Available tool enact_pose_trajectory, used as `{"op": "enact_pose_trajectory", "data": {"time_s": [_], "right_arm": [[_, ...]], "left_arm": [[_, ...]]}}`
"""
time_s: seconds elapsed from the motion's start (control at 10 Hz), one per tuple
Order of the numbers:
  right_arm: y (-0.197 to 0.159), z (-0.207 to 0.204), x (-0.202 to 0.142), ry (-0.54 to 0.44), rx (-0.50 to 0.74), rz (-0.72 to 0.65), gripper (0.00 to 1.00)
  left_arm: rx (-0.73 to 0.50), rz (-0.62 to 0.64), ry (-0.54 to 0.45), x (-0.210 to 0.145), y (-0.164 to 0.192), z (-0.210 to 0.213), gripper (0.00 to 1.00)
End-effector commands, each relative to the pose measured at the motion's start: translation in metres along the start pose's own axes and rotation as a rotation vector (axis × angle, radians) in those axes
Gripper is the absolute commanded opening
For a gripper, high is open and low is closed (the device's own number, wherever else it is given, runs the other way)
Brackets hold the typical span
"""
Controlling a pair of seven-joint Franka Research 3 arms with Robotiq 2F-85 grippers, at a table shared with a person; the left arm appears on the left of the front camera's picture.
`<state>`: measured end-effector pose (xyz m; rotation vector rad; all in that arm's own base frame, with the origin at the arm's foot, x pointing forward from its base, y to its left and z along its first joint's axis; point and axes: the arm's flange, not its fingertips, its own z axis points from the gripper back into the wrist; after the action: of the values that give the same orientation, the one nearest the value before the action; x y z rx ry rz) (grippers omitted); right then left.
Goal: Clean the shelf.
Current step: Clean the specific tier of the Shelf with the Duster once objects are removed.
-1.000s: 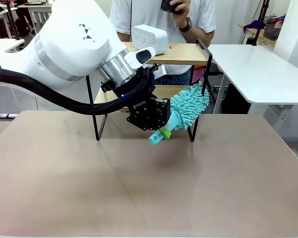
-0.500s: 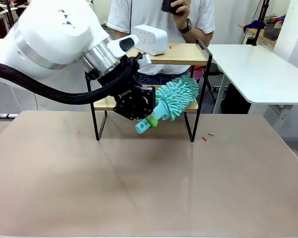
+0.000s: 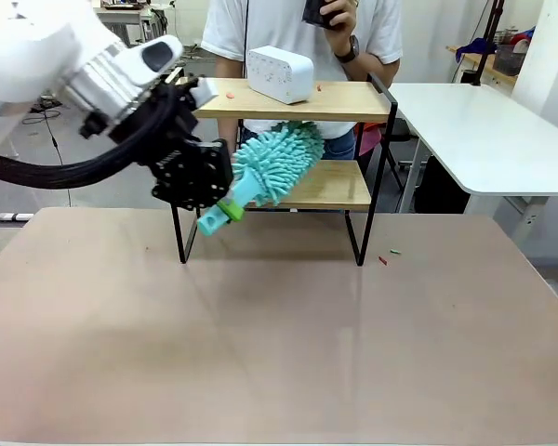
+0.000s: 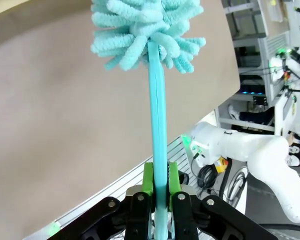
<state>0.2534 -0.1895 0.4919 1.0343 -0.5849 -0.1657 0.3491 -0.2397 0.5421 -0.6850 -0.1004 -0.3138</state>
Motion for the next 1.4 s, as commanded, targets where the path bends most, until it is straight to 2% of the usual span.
{"op": "enact_pose_trajectory", "data": {"time_s": [0.0,0.2,0.3,0.5,0.6,0.9,1.1,1.3], "right_arm": [[0.001,-0.001,0.003,-0.01,0.018,0.026,1.0],[0.001,-0.001,0.003,-0.01,0.018,0.026,1.0],[0.001,-0.001,0.003,-0.01,0.018,0.026,1.0],[0.001,-0.001,0.003,-0.01,0.018,0.026,1.0],[0.001,-0.001,0.003,-0.01,0.018,0.026,1.0],[0.001,-0.001,0.003,-0.01,0.018,0.026,1.0],[0.001,-0.001,0.003,-0.01,0.018,0.026,1.0],[0.001,-0.001,0.003,-0.01,0.018,0.026,1.0]], "left_arm": [[-0.067,-0.001,0.008,-0.015,0.02,0.016,0.13],[-0.109,-0.011,0.086,-0.025,0.036,0.028,0.13],[-0.134,-0.08,0.226,-0.039,0.041,0.035,0.13],[-0.133,-0.191,0.428,-0.079,0.059,0.065,0.13],[-0.186,-0.233,0.447,-0.097,0.065,0.084,0.13],[-0.309,-0.311,0.4,-0.134,0.091,0.122,0.13],[-0.297,-0.289,0.258,-0.154,0.106,0.139,0.13],[-0.162,-0.209,0.195,-0.173,0.12,0.146,0.13]]}}
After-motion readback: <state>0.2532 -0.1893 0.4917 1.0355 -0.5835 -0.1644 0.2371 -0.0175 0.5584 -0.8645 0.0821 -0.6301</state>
